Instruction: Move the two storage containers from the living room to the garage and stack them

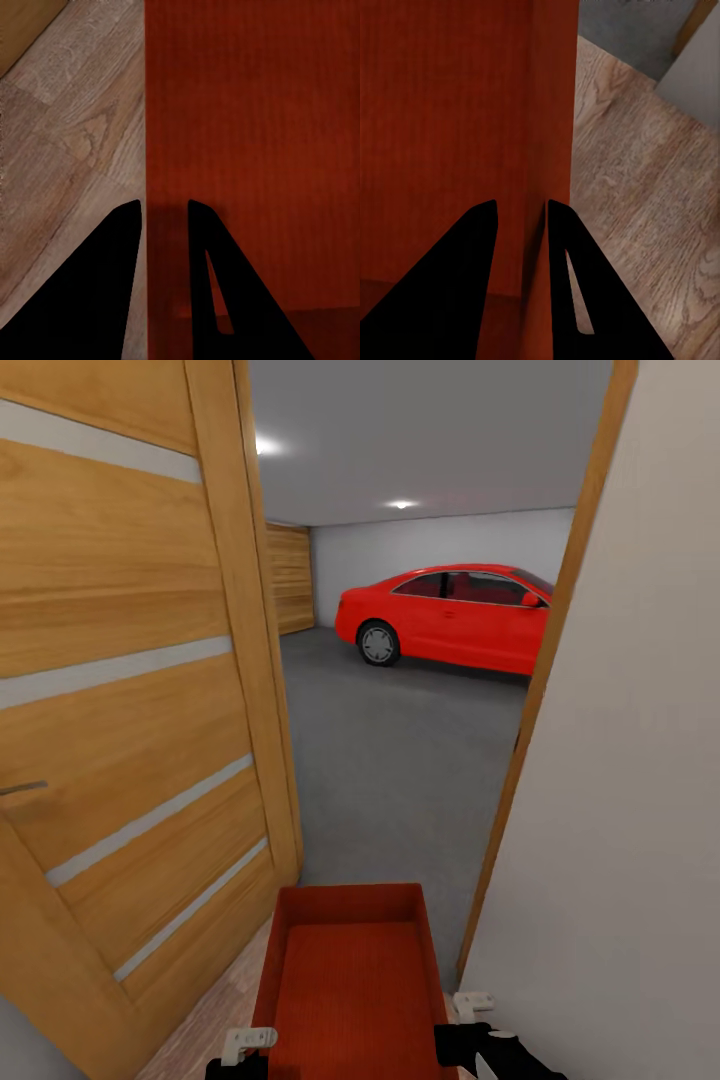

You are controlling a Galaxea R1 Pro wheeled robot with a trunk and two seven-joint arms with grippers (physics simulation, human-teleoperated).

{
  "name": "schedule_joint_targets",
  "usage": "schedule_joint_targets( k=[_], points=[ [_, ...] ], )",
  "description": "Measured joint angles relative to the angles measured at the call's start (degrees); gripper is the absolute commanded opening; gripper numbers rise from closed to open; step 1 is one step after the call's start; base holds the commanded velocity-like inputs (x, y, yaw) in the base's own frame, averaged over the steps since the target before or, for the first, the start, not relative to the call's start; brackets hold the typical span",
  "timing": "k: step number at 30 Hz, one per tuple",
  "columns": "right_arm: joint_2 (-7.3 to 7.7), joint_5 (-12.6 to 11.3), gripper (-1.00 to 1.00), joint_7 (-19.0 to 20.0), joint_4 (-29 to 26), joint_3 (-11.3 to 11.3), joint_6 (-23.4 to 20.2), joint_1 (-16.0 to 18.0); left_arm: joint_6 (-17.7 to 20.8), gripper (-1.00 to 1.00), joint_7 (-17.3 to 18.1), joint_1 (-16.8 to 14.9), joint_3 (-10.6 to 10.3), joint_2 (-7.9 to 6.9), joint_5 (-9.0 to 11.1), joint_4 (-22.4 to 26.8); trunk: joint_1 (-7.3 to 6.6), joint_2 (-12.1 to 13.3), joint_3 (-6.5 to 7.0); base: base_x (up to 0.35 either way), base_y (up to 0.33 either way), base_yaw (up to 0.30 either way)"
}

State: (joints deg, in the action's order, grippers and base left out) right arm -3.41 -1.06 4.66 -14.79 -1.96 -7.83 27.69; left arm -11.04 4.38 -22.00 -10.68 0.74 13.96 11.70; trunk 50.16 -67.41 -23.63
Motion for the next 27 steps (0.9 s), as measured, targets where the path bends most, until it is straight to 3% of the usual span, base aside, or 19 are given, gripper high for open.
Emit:
schedule_joint_targets(
  k=[6,27],
  points=[
    [0.00,0.00,-1.00,0.00,0.00,0.00,0.00,0.00,0.01,-1.00,0.00,0.00,-0.01,0.00,0.00,0.00,0.00,0.00,0.00,0.043,0.090,-0.033],
    [0.01,0.00,-1.00,0.01,-0.02,0.00,-0.02,-0.01,0.00,-1.00,0.00,-0.01,-0.01,0.01,0.00,-0.02,-0.01,0.00,0.00,0.130,0.151,-0.155]
  ],
)
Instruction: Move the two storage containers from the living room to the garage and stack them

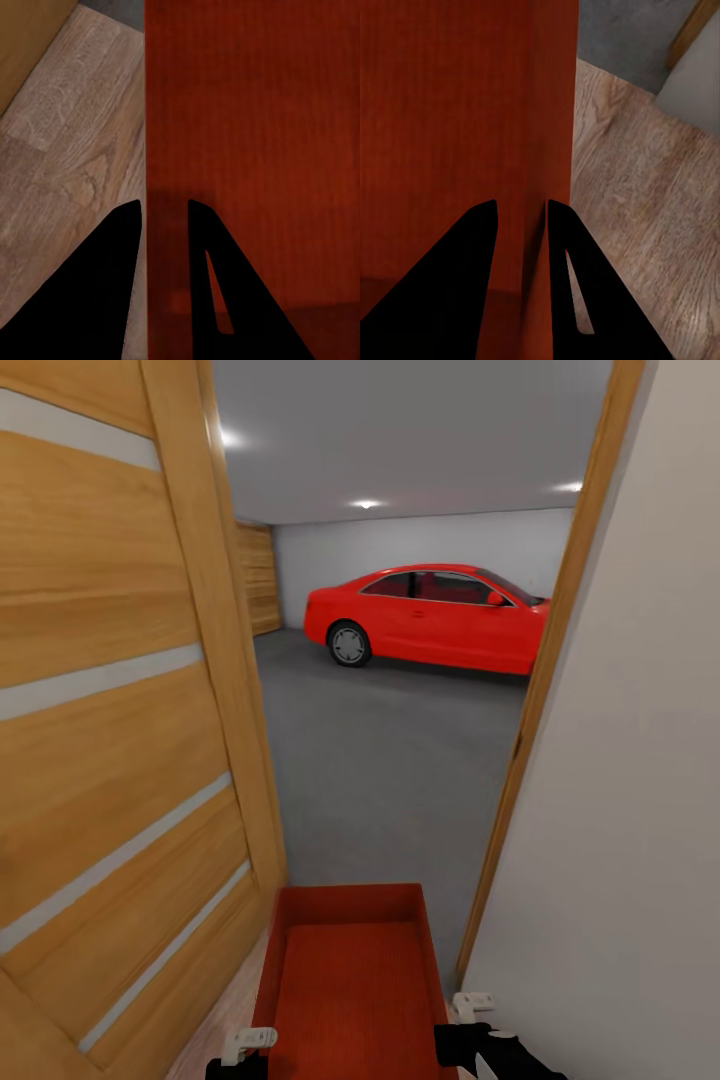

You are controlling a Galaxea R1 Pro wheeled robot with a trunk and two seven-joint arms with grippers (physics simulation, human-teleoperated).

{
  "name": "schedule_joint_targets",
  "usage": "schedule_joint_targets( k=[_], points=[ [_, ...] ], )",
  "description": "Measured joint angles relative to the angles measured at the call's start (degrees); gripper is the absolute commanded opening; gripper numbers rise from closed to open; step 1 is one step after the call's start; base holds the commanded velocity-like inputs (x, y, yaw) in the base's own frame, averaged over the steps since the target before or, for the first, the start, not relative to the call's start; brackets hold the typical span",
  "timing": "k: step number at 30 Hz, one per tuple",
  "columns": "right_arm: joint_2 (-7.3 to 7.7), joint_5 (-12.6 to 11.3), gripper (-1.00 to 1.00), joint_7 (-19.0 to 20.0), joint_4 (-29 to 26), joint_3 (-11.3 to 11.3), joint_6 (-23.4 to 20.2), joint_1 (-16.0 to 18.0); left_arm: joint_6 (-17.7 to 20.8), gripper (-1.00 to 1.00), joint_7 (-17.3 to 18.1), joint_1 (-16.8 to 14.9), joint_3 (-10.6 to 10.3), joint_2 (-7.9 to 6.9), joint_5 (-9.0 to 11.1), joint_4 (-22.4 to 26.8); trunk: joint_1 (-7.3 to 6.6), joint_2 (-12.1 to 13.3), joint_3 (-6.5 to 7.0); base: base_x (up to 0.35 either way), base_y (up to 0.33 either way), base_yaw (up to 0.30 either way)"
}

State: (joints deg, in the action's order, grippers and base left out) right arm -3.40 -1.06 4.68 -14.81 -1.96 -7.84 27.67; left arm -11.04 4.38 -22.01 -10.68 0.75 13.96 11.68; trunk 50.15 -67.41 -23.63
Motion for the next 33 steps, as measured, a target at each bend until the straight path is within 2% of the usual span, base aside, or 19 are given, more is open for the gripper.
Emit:
schedule_joint_targets(
  k=[9,16,33],
  points=[
    [0.00,0.00,-1.00,0.00,0.00,0.00,0.00,0.00,0.00,-1.00,0.00,0.00,0.00,0.00,0.00,0.00,0.00,0.00,0.00,0.161,0.239,-0.259],
    [-0.01,0.00,-1.00,0.00,0.00,-0.01,0.01,0.01,-0.01,-1.00,0.00,0.01,0.01,0.00,0.00,0.02,0.00,0.00,0.00,0.168,0.224,-0.107],
    [0.00,0.00,-1.00,-0.01,0.00,-0.01,0.01,0.01,-0.01,-1.00,0.00,0.01,0.01,0.00,0.00,0.01,0.01,0.00,0.00,0.070,0.103,-0.223]
  ],
)
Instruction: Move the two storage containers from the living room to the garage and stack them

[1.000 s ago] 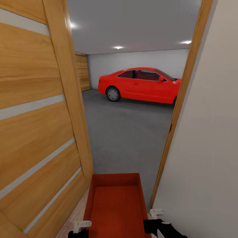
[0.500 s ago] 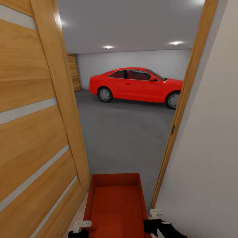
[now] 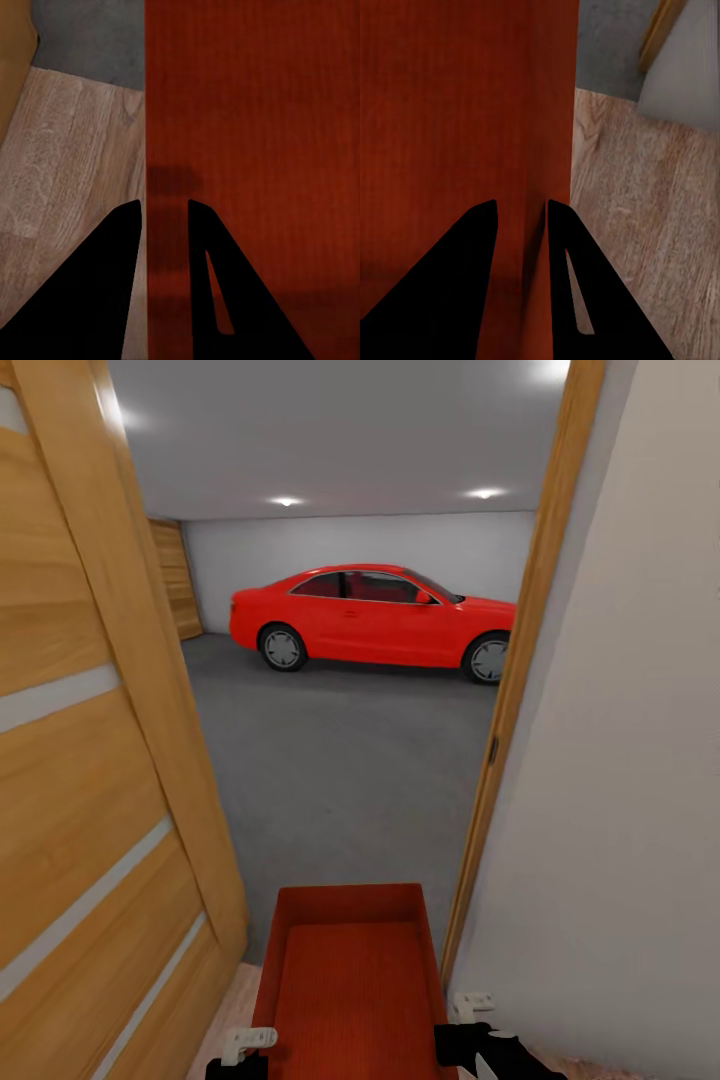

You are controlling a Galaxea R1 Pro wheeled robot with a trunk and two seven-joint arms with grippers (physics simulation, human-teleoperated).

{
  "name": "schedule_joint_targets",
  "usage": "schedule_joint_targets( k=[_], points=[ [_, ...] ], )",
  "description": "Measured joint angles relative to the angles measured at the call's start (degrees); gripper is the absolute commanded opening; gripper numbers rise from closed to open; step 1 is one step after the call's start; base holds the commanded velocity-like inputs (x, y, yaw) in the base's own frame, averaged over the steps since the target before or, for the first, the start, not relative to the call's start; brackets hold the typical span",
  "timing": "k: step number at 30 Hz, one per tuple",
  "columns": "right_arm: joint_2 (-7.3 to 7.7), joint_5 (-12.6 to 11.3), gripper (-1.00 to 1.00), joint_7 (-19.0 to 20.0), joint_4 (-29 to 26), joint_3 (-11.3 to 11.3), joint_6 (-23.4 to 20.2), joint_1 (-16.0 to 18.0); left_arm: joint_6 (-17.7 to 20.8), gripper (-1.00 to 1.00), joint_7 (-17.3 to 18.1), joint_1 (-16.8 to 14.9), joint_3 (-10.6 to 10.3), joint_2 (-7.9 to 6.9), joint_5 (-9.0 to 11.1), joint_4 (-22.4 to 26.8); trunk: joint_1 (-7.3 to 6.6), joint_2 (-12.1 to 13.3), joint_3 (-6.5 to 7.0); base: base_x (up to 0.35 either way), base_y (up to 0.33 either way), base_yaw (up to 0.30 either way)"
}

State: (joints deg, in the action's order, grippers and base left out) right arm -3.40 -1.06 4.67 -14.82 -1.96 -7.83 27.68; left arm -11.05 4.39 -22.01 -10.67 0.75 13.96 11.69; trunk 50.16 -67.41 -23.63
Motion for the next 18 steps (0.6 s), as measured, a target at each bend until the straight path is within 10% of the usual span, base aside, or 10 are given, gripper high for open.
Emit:
schedule_joint_targets(
  k=[18],
  points=[
    [0.00,-0.01,-1.00,0.00,0.02,0.00,0.01,0.00,0.01,-1.00,0.00,0.01,-0.01,-0.01,0.00,0.01,-0.01,0.00,0.00,0.123,0.102,-0.096]
  ],
)
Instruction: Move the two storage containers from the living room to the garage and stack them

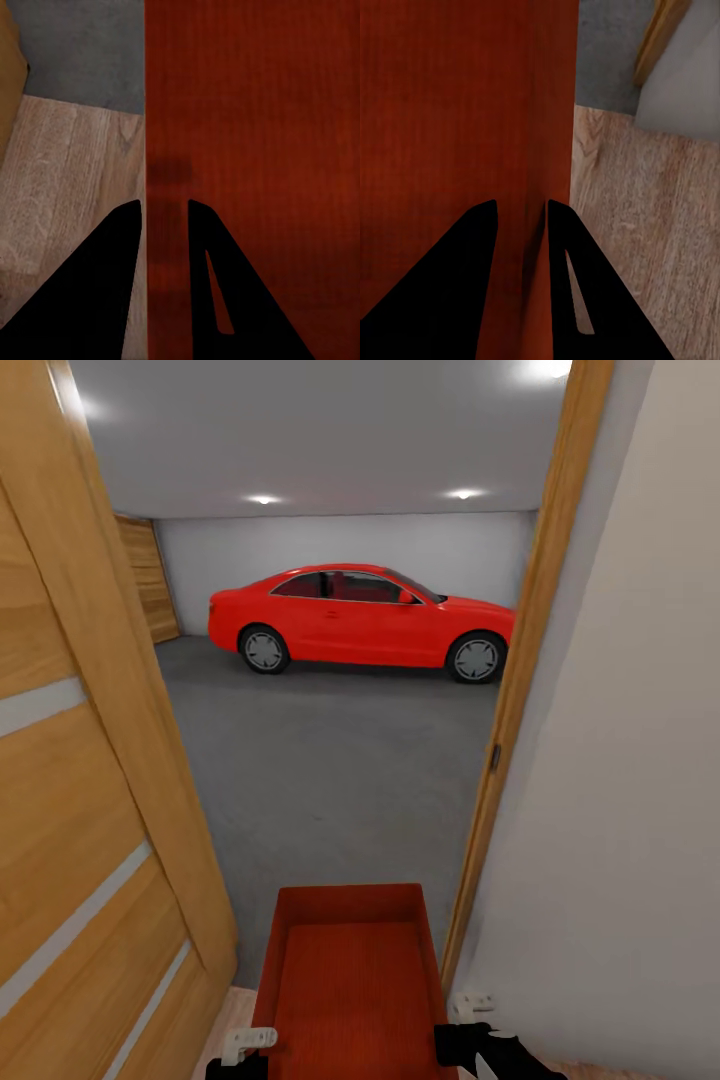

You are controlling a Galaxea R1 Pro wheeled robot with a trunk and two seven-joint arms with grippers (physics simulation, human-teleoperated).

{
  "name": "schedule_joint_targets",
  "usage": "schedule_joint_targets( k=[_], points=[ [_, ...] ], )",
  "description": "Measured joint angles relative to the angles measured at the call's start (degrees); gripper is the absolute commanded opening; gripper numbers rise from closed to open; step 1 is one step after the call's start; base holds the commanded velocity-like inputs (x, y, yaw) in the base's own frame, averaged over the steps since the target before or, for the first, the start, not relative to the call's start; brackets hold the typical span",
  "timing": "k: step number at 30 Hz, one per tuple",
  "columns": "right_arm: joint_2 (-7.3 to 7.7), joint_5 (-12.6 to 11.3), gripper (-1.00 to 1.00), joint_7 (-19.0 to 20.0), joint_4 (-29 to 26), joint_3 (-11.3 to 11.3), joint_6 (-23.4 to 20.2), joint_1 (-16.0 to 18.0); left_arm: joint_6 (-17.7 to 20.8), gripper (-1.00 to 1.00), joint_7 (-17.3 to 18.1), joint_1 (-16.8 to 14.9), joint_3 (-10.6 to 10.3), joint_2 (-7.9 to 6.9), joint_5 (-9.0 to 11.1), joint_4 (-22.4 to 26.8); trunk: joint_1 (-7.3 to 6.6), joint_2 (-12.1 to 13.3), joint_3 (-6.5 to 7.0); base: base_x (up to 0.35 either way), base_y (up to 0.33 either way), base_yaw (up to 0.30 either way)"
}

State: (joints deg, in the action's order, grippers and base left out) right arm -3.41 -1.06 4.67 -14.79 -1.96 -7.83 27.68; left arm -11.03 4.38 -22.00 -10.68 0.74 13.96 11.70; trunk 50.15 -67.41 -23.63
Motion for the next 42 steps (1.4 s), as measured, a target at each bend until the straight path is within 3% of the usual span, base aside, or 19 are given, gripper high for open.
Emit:
schedule_joint_targets(
  k=[42],
  points=[
    [0.00,0.00,-1.00,0.00,0.05,0.02,-0.01,0.00,0.06,-1.00,0.00,0.00,-0.02,0.00,0.00,-0.01,0.00,0.00,0.00,0.146,0.116,-0.073]
  ],
)
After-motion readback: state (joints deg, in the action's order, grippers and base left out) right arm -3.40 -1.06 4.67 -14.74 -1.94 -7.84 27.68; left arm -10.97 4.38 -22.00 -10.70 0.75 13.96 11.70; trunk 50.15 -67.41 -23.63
